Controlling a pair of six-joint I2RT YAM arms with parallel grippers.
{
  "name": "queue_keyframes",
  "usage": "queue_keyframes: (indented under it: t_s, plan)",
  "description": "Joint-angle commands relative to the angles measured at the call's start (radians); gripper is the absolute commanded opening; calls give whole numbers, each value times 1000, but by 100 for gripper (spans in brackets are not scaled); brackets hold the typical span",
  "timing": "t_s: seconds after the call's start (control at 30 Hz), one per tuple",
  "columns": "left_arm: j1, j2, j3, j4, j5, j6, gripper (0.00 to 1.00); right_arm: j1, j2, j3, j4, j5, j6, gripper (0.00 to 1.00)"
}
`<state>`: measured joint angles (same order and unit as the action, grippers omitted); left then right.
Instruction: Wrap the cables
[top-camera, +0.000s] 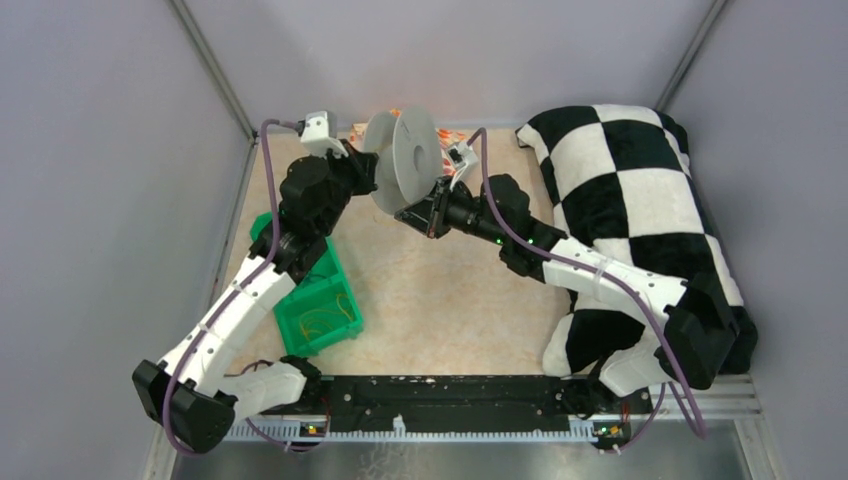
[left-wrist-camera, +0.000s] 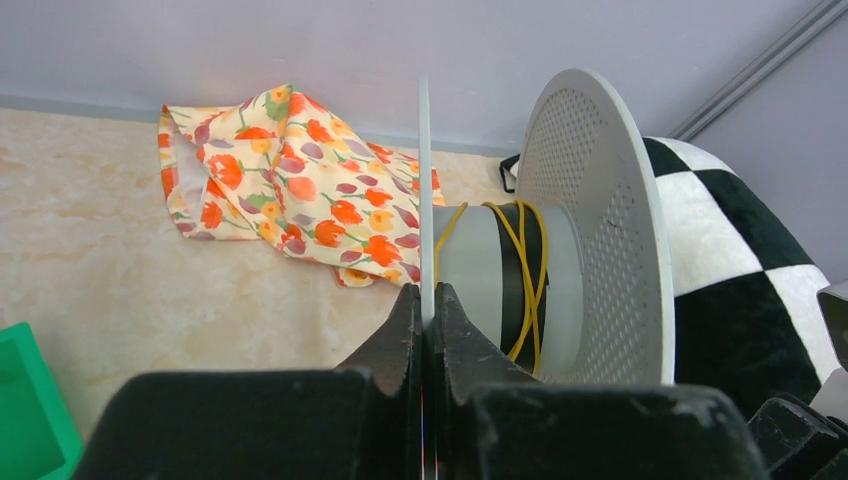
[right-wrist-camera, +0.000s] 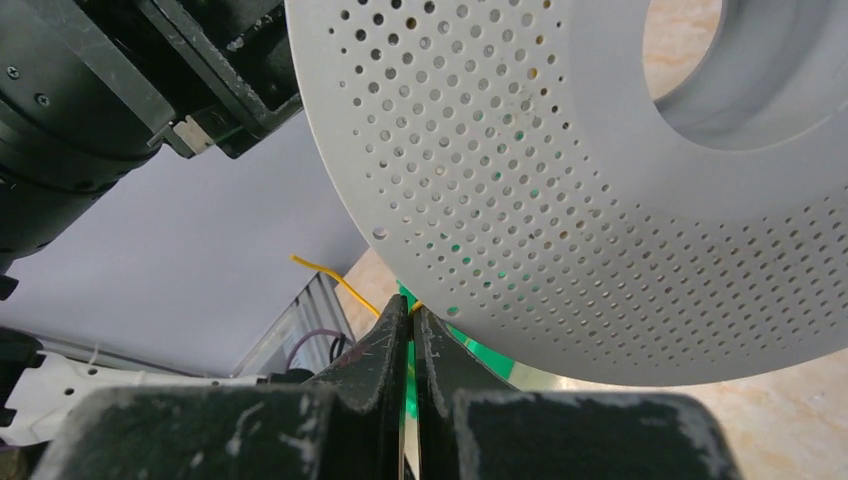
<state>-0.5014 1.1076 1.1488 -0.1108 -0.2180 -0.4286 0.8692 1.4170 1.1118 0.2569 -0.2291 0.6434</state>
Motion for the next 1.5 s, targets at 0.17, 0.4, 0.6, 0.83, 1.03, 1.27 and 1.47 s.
queue_keyframes:
  t_s: [0.17, 0.4, 0.6, 0.83, 1.03, 1.27, 1.47]
  plan:
    - [-14, -61, -76, 195, 65, 136, 0, 28, -25, 8, 243, -57, 69, 0]
    - [-14, -62, -96, 194, 90, 159, 0, 25, -20, -87, 394, -35, 150, 0]
    - [-14, -60, -123, 196, 113, 149, 0, 12, -16, -193, 438, 0, 190, 9]
    - [-19, -47, -189, 223, 77, 39, 0, -4, 34, -314, 639, -2, 341, 45]
    - [-22, -51, -220, 248, 47, 17, 0, -4, 15, -371, 625, -4, 329, 54]
    - [-21, -42, -162, 229, 9, 46, 0, -4, -81, -401, 470, -44, 252, 59]
    - [-20, 1, -25, 146, 2, 88, 0, -5, -262, -374, 201, -30, 95, 60]
